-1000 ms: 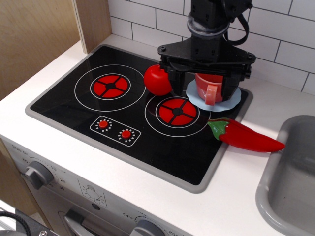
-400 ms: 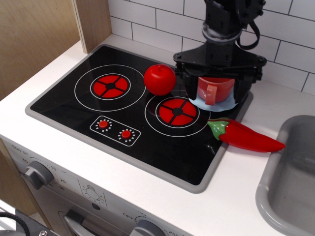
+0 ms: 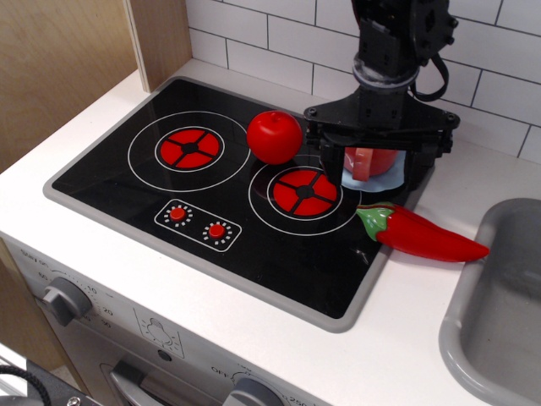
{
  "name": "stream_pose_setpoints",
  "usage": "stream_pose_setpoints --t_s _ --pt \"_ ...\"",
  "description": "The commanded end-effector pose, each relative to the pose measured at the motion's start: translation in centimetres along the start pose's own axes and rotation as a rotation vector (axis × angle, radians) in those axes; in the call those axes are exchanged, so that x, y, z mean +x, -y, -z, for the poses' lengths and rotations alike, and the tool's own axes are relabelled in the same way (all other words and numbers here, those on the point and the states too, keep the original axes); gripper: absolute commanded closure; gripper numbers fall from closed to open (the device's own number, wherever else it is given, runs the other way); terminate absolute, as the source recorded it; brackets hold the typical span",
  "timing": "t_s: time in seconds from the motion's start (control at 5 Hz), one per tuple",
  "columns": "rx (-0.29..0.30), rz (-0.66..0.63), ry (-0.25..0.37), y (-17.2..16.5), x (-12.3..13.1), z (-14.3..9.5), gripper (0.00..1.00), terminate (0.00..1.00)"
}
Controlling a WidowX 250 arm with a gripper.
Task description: Take cup off plate
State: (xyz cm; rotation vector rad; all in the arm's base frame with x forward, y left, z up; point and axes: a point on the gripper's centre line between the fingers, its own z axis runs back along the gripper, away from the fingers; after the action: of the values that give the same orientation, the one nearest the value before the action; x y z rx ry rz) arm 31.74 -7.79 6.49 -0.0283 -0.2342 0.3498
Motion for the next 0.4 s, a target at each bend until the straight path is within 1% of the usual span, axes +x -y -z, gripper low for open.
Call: stream_pose_setpoints --t_s 0.0,0.2 --pt "-0.028 0.01 0.044 0.95 1.15 -0.97 1.0 0.0" --pt "-0.023 -0.005 0.119 0.91 1.37 -1.31 1.0 0.0"
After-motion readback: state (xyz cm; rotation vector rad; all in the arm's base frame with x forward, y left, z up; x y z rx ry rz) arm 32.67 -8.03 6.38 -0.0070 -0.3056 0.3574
